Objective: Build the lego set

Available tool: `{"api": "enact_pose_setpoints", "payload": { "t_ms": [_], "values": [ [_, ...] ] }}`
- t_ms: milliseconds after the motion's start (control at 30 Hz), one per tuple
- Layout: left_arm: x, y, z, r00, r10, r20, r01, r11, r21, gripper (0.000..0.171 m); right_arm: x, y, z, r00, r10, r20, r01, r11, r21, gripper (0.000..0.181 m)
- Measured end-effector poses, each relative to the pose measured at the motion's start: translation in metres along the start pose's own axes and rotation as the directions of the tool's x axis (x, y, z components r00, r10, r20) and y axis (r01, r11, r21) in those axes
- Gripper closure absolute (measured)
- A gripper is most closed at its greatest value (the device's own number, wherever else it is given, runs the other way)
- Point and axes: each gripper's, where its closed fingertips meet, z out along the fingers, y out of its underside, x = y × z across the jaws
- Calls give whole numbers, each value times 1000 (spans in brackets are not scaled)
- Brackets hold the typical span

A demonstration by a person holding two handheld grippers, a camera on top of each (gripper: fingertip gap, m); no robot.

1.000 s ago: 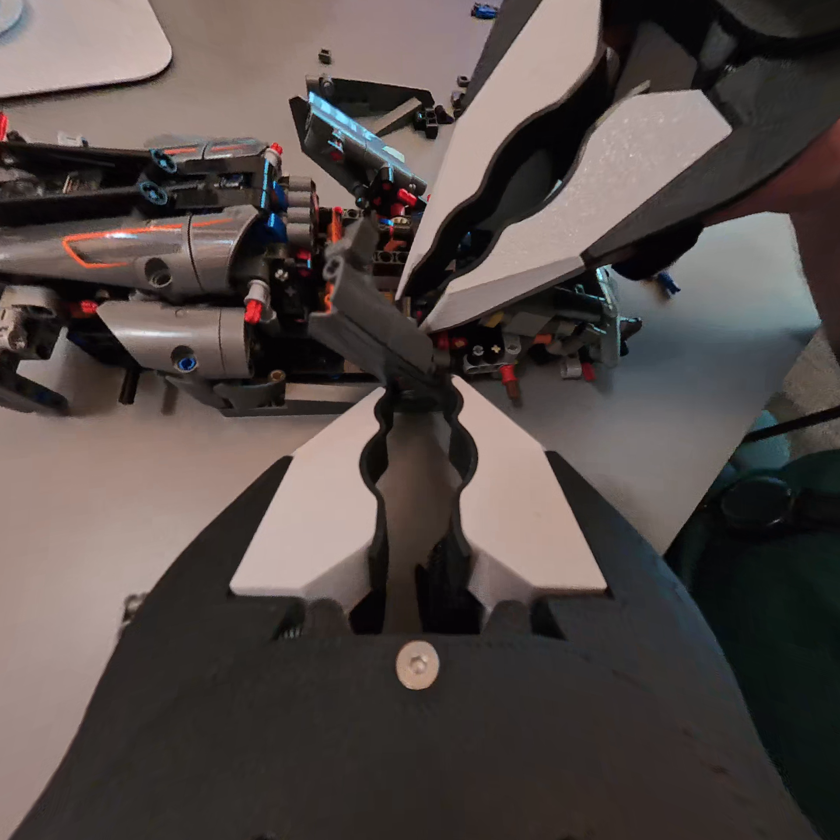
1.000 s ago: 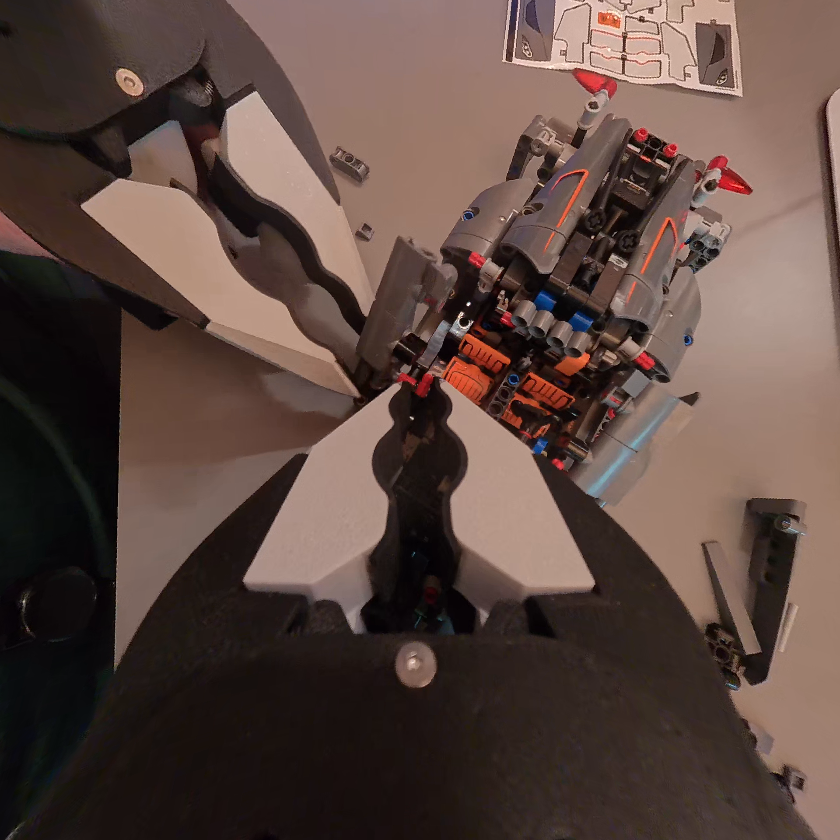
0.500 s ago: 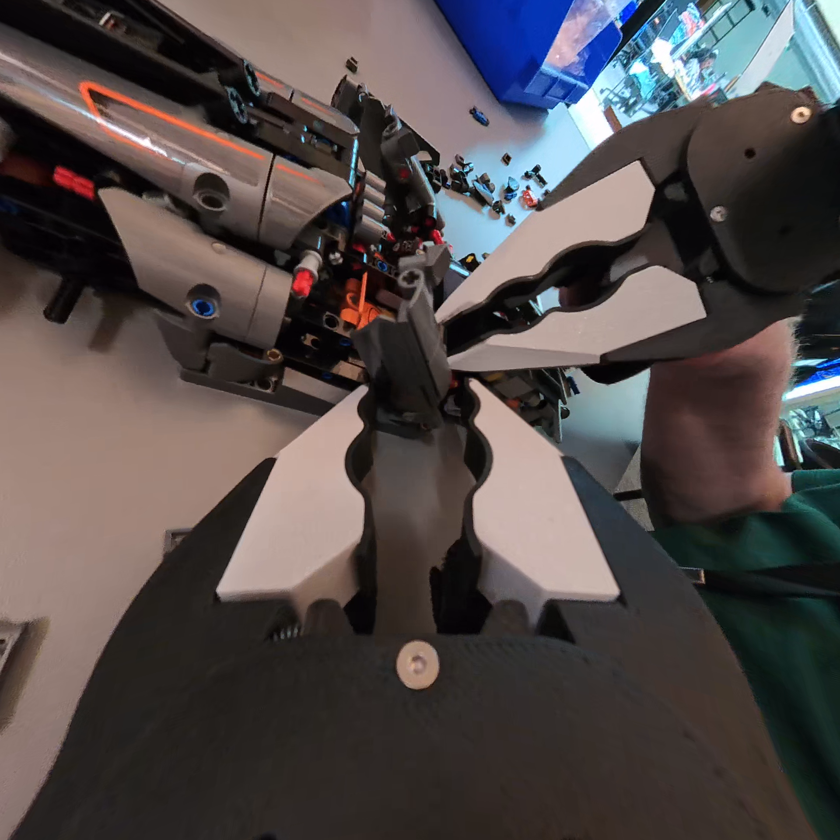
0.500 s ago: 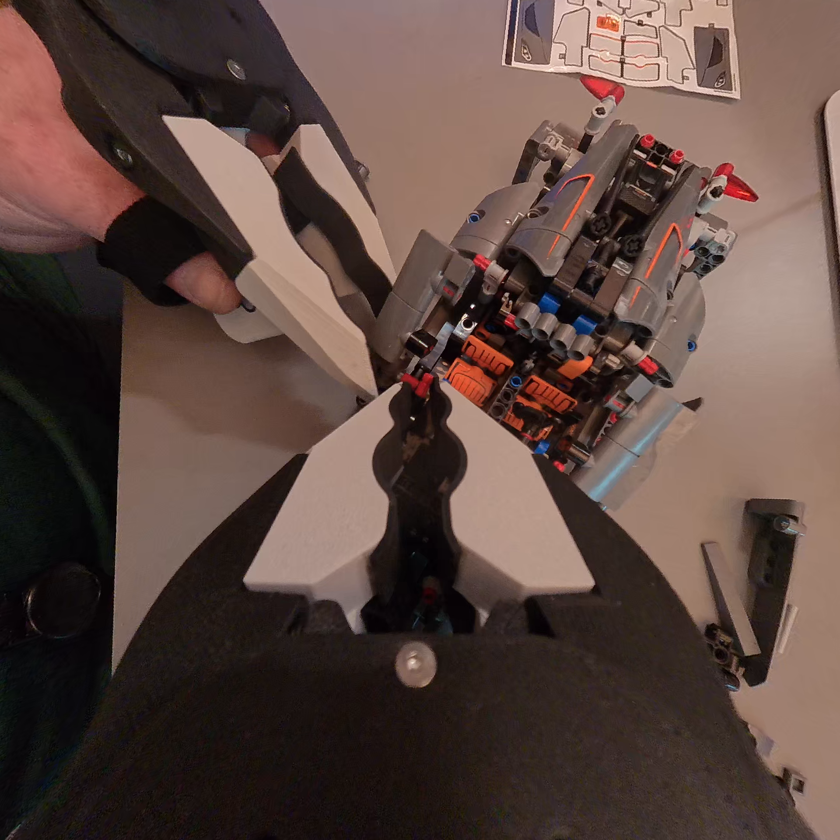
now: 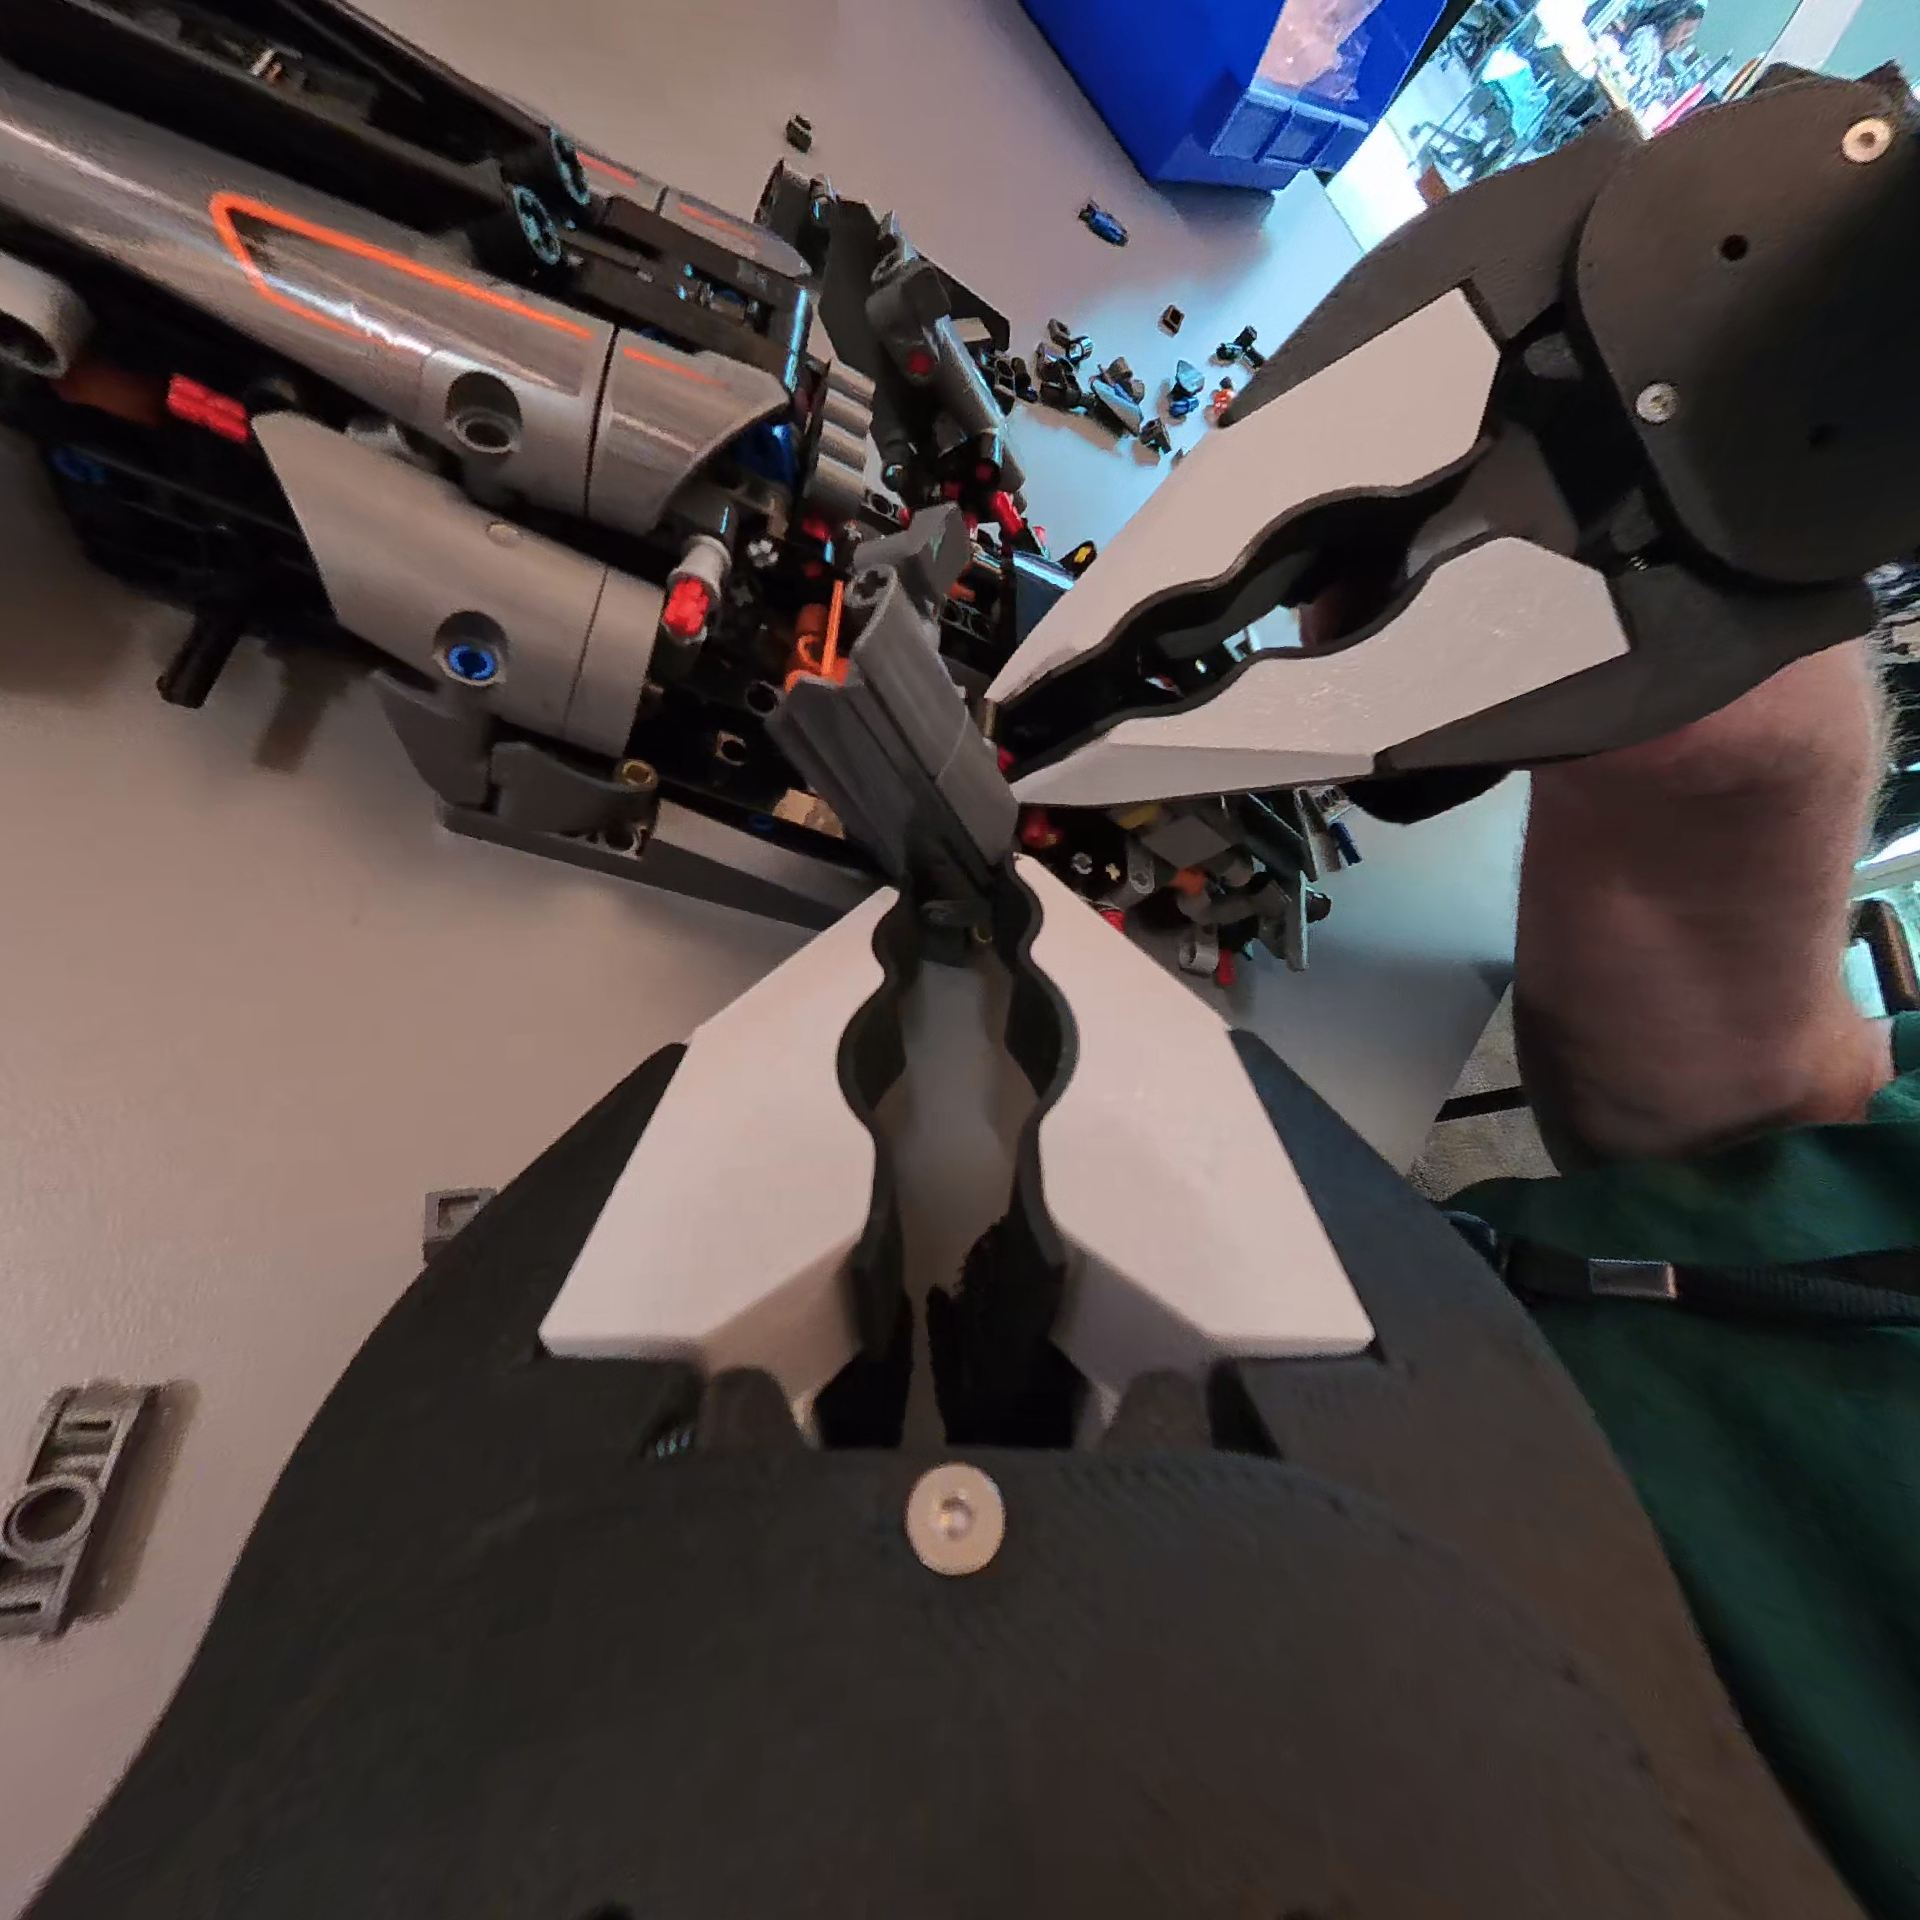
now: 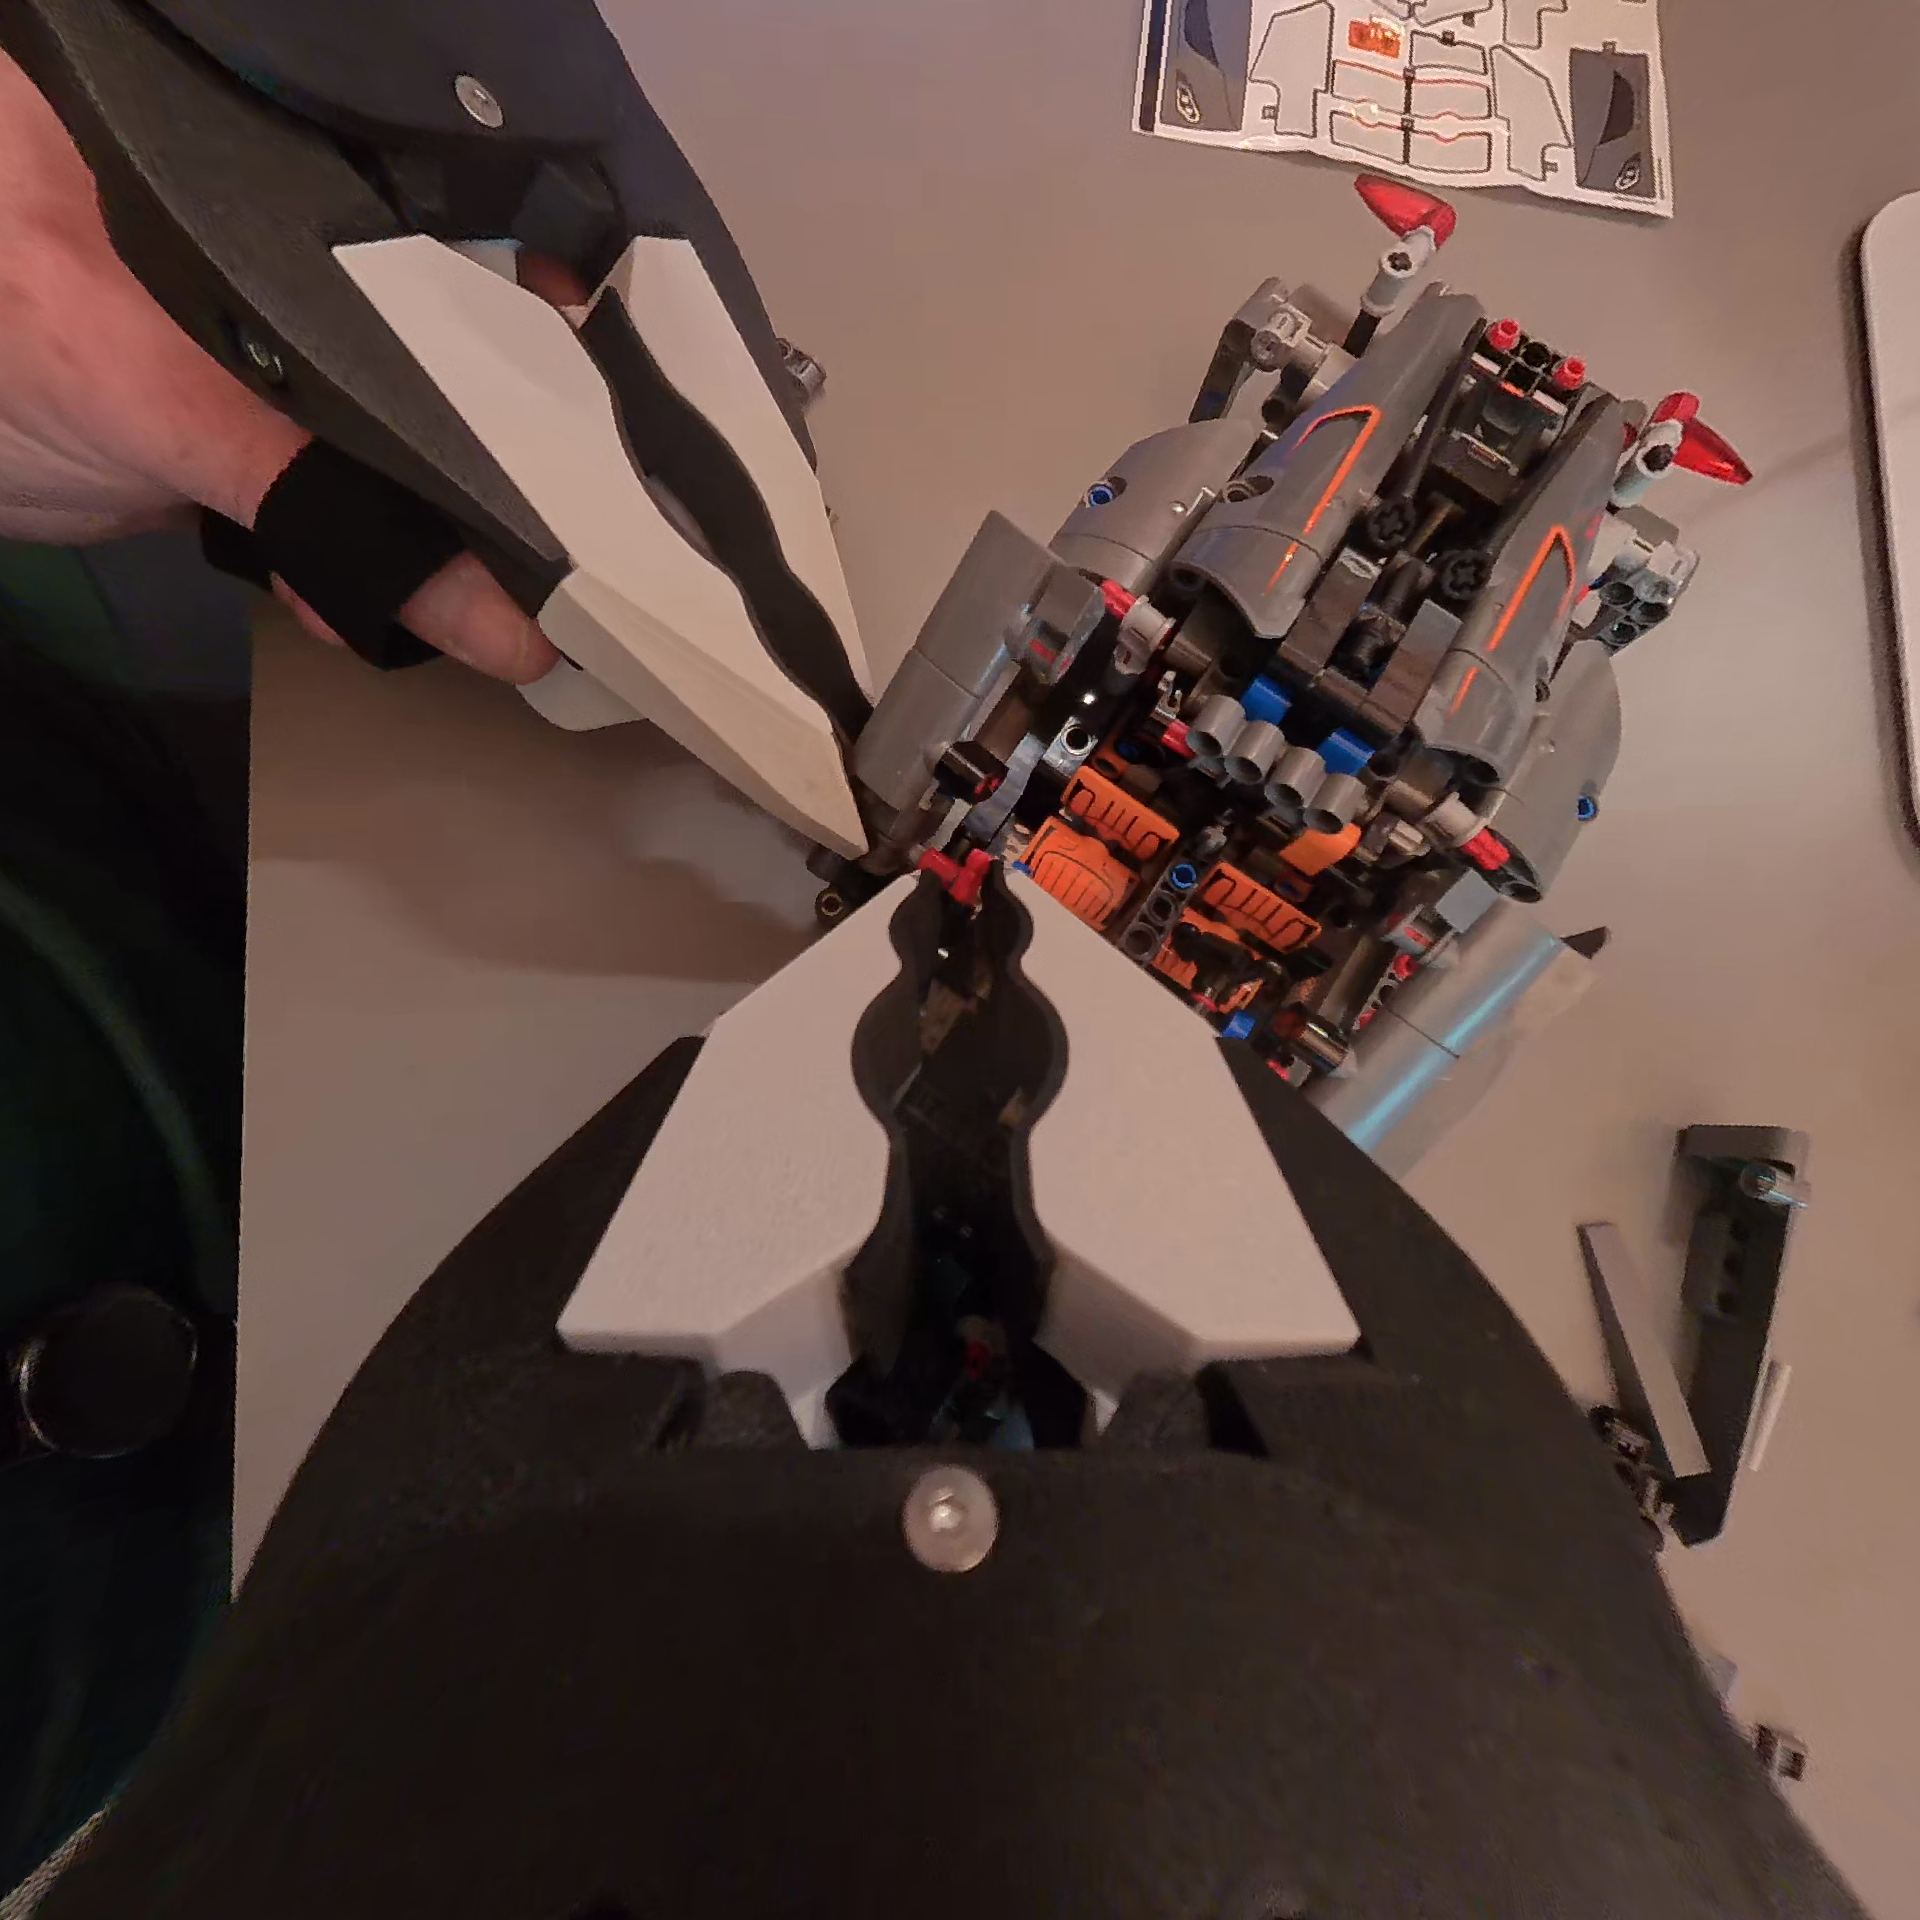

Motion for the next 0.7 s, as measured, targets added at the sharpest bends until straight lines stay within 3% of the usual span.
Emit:
{"api": "enact_pose_setpoints", "payload": {
  "t_ms": [567,700],
  "values": [
    [1,1,-5,995,95,32,-95,995,4,165,-1,-1,1,1000,-13,0,13,1000,12,174],
    [2,3,-6,965,251,81,-249,968,-41,166,-2,-2,1,1000,-18,7,18,1000,17,174]
  ]
}}
